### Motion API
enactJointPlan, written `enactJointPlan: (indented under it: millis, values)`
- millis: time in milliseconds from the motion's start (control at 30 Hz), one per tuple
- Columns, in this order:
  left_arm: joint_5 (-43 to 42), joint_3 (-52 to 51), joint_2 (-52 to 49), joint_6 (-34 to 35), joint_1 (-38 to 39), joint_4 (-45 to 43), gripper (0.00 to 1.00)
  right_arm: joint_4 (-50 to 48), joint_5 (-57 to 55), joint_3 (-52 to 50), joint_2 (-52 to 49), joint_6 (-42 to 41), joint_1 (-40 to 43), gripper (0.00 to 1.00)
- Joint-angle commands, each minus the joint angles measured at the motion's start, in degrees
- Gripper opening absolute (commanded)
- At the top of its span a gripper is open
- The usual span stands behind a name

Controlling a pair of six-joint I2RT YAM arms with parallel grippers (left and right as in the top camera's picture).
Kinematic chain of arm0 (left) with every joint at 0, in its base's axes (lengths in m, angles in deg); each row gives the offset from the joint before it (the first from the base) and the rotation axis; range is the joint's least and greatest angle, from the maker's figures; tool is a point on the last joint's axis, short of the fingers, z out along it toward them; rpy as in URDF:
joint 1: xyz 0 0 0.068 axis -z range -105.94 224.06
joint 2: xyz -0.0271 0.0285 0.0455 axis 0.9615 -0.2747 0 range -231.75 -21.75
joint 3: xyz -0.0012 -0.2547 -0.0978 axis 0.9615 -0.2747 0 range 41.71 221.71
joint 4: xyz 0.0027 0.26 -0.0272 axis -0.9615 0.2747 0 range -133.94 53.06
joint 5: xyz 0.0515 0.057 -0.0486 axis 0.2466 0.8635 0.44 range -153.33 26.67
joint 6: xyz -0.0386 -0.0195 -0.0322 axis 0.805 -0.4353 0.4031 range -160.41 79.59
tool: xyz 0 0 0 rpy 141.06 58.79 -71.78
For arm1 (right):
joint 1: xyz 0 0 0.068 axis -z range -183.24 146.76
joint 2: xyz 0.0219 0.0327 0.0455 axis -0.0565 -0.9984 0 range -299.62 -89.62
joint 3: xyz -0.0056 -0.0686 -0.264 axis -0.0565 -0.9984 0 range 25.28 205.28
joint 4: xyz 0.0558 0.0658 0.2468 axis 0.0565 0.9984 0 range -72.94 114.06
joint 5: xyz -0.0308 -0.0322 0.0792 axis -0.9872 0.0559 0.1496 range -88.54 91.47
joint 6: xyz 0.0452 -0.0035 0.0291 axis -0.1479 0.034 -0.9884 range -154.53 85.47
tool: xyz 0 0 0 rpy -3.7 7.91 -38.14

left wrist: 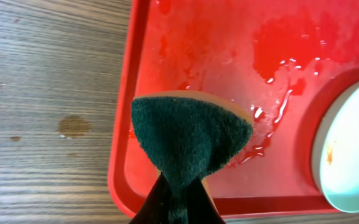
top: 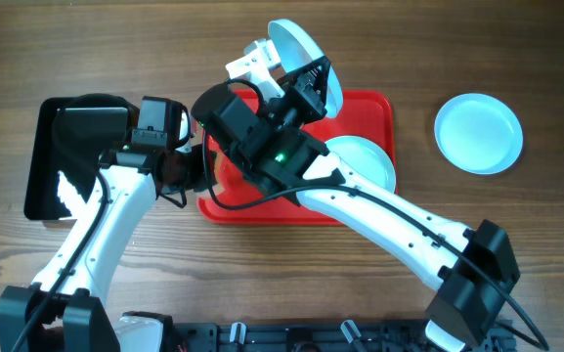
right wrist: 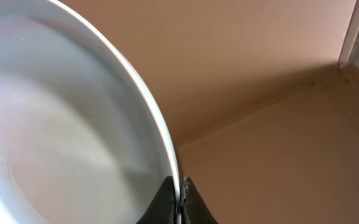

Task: Clean dirty plates on tray and stack at the side
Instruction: 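Lift the cleaned plate off the red tray with the right gripper, then stack the plate onto the plate at the table's right side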

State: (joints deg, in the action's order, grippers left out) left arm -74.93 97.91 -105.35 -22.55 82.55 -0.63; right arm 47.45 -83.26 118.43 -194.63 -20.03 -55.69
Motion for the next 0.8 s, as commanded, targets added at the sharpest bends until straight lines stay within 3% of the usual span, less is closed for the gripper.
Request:
enactJointPlan:
  millis: [0,133,200,333,433,600,767]
  values:
    - [-3.2,-0.1,-0.4,-0.8,-0.3,-0.7,0.04,-0.1,-0.5,0.7,-0.6,-4.7,0.0,0.04]
    - [-3.2,-0.1,-0.4,-1.0,-0.3,-0.9,0.04,2.3,4.6,0.7,-0.6,-6.7,1.1,0.04]
    - [-3.2,-0.1,-0.4,-1.0,-0.3,-1.3,0.04,8.8,12.4,0.7,-0.6,-12.3,2.2,0.04]
    - [-3.2,-0.1,-0.4,-1.0,-0.3,-1.5,0.04,23.1,30.4,0.7,-0.6,-32.7,7.8,0.04]
    - [-3.2,-0.1,-0.4,-1.0,-0.3,-1.4,0.04,27.4,39.6,0.7,0.0,-41.7,13.7,0.04]
    - [-3.2,-0.1,-0.4,-1.0,-0.3,-1.6,0.04,26.3,49.8,0.7,3.3,-44.6,23.1,0.04]
    - [-3.2,-0.1,-0.5,-1.0,-0.3,-2.1,0.04,24.4,71.0,0.7,8.0,-46.2,36.0,0.04]
